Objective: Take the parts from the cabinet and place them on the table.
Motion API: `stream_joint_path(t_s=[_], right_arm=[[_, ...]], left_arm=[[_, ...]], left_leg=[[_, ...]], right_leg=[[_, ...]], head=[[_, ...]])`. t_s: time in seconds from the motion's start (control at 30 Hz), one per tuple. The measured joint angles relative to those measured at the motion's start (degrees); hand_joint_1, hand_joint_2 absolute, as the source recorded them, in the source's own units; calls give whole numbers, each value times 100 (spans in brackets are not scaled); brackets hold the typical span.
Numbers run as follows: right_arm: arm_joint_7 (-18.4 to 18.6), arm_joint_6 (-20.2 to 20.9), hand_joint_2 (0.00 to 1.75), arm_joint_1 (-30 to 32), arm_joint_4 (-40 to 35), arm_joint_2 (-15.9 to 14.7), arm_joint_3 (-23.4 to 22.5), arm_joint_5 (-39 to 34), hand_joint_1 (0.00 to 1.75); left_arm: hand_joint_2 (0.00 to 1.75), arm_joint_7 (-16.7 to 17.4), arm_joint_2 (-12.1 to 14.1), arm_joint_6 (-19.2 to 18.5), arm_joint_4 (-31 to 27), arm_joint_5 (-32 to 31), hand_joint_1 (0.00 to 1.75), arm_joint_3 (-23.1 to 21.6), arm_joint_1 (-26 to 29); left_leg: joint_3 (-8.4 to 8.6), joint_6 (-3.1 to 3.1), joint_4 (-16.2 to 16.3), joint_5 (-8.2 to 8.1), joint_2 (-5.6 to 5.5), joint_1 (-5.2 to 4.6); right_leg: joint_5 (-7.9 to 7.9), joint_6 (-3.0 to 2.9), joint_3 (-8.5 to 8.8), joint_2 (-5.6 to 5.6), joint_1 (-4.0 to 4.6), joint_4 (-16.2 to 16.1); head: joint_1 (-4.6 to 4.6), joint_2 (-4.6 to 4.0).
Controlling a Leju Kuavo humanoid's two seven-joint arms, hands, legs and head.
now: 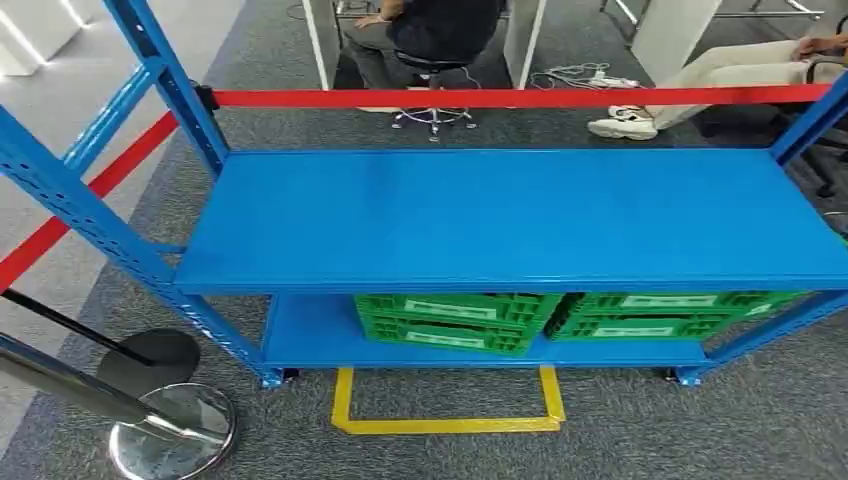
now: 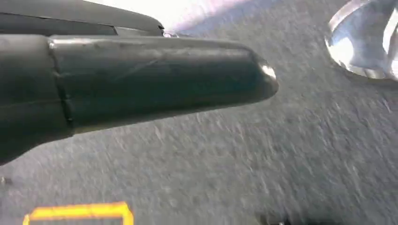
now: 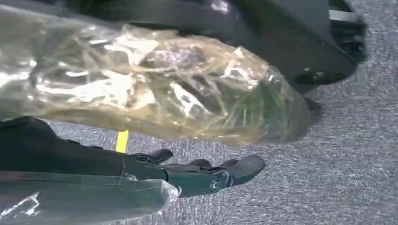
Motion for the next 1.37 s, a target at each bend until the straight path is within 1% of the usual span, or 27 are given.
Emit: stream_joint_path(t_s=[0.03, 0.07, 0.1, 0.13, 0.17, 0.2, 0.23, 0.3, 0.37, 0.43, 0.47, 0.57, 0.6, 0.63, 0.73, 0.77, 0.8, 0.83, 0.9, 0.93, 0.97, 1.0, 1.03, 1.07, 1.17, 1.27, 1.37], right_arm=[[57, -48, 0, -24, 0, 0, 0, 18, 0], [97, -92, 0, -25, 0, 0, 2, 29, 0], [158, -136, 0, -14, 0, 0, 2, 48, 0], [216, -192, 0, -2, 0, 0, 0, 59, 0], [265, -240, 175, 6, 0, 0, 0, 81, 0], [293, -288, 175, 3, 0, 0, 0, 100, 0], [322, -322, 175, -9, 0, 0, 0, 123, 0], [376, -350, 175, -33, 2, 0, 4, 164, 0], [405, -345, 175, -5, 0, 0, 20, 157, 0], [426, -330, 175, 24, -4, -9, 160, 22, 0], [444, -324, 175, 27, -24, -22, 286, -133, 0], [510, -319, 175, 24, -90, -68, 564, -490, 0], [540, -311, 175, 28, -133, -92, 694, -642, 0], [562, -310, 175, 27, -179, -109, 802, -775, 0], [612, -310, 175, -8, -330, -155, 1136, -1195, 0], [632, -308, 175, -15, -356, -164, 1253, -1318, 0], [654, -308, 175, -22, -402, -190, 1371, -1443, 0], [682, -308, 175, -16, -441, -207, 1503, -1586, 0], [713, -308, 175, 7, -474, -240, 1688, -1775, 0], [730, -306, 175, 30, -501, -282, 1777, -1882, 0], [743, -306, 175, 62, -507, -291, 1900, -2029, 0], [785, -308, 175, 90, -531, -339, 2037, -2186, 0], [796, -304, 175, 124, -544, -361, 2183, -2333, 0], [829, -306, 175, 146, -553, -391, 2320, -2488, 0], [898, -306, 175, 224, -597, -454, 2733, -2967, 0], [969, -306, 175, 316, -630, -514, 3111, -3377, 0], [1028, -306, 175, 395, -669, -575, 3474, -3775, 0]], left_arm=[[175, -13, -7, -29, 0, 24, 0, 33, 21], [175, -13, -9, -42, 0, 44, 0, 68, 21], [175, -13, -11, -46, 0, 55, 0, 110, 18], [175, -15, -20, -81, 0, 51, 0, 123, 13], [175, -35, -22, -148, 0, 22, 0, 127, 5], [175, -63, -24, -210, 0, -4, 0, 134, 1], [175, -79, -26, -239, 0, -37, 0, 140, -3], [175, -96, -24, -243, 0, -83, 0, 147, -6], [175, -98, -18, -252, -2, -100, 0, 147, -4], [175, -90, 15, -300, -11, -39, 0, 120, 13], [175, -53, 28, -351, -11, 40, 0, 82, 30], [175, 42, 76, -470, -11, 239, 0, 7, 107], [175, 78, 94, -516, -11, 323, 0, -61, 159], [175, 122, 111, -562, -11, 400, 0, -104, 214], [175, 221, 170, -684, -11, 623, 0, -255, 349], [175, 251, 205, -717, -11, 691, 0, -308, 382], [175, 273, 210, -759, -11, 761, 0, -369, 394], [0, 319, 229, -802, -11, 837, 0, -434, 411], [0, 359, 253, -857, -11, 938, 0, -529, 463], [0, 387, 267, -890, -13, 1001, 0, -575, 472], [0, 424, 308, -936, -22, 1089, 0, -651, 481], [0, 461, 312, -984, -33, 1170, 0, -730, 481], [0, 491, 330, -1032, -48, 1245, 0, -810, 477], [0, 533, 343, -1080, -68, 1336, 0, -885, 477], [0, 658, 400, -1217, -122, 1593, 0, -1101, 489], [0, 754, 459, -1342, -190, 1821, 0, -1298, 507], [0, 857, 525, -1465, -267, 2042, 0, -1499, 528]], left_leg=[[-4, 0, 1, -2, 78, -9], [-10, -1, 4, -2, 137, -9], [-8, -3, 6, -4, 172, -9], [-3, -13, 8, -10, 189, -8], [5, -23, 12, -16, 196, -6], [18, -45, 23, -29, 200, -3], [23, -78, 42, -46, 207, -10], [11, -150, 70, -64, 211, -52], [15, -198, 56, -35, 212, -28], [-1, -253, 138, -137, 200, -8], [-140, -276, 452, -374, 194, -7], [-711, -296, 1689, -928, 193, -7], [-804, -288, 1858, -924, 193, -7], [-761, -269, 1744, -764, 193, -8], [-195, -149, 493, -18, 176, -37], [-83, -95, 243, -28, 153, -69], [-64, -100, 124, -50, 158, -63], [-92, -98, 152, -47, 157, -78], [-94, -59, 129, -32, 158, -89], [-49, -31, 53, 20, 171, -31], [-38, -110, 39, -10, 158, -75], [-35, -107, 51, -10, 155, -71], [-28, -103, 50, -7, 155, -78], [-27, -100, 51, -8, 155, -84], [-33, -79, 54, 0, 157, -101], [-41, -69, 59, -2, 156, -117], [-43, -67, 59, -2, 157, -118]], right_leg=[[-237, 30, -238, -32, -6, 513], [-338, 54, -392, -41, -9, 848], [-288, 67, -396, -47, -17, 889], [-103, 79, -257, -54, -30, 655], [156, 80, 14, -63, -43, 170], [388, 77, 326, -87, -53, -388], [469, 69, 570, -130, -60, -826], [422, -46, 636, -99, -35, -902], [427, -104, 619, -97, 0, -877], [468, -177, 629, -102, -37, -914], [467, -227, 626, -98, -37, -914], [457, -264, 621, -97, -13, -911], [455, -267, 625, -93, -1, -910], [454, -269, 632, -83, 8, -910], [450, -264, 664, -40, 29, -910], [438, -244, 651, -39, 57, -900], [433, -215, 618, -36, 67, -879], [451, -181, 598, -50, 51, -887], [469, -115, 611, -51, 36, -918], [442, -83, 578, -44, 28, -902], [483, -168, 589, -56, 42, -937], [446, -341, 608, -29, 54, -981], [440, -398, 611, -32, 47, -979], [490, -345, 616, -27, 46, -982], [516, -287, 619, -25, 26, -1012], [520, -122, 621, -28, 0, -1029], [525, -110, 639, -27, -2, -1029]], head=[[-7, 0], [0, 0], [0, 0], [0, 0], [0, 0], [0, 0], [4, 0], [-27, 0], [-20, 0], [-27, 0], [-52, 0], [-55, 0], [-53, 0], [-55, 0], [-55, 0], [-46, 0], [-51, 0], [-33, 0], [-46, 0], [-57, 2], [-7, 0], [24, 2], [-5, 0], [-3, 0], [-9, 0], [-7, 0], [-7, 0]])
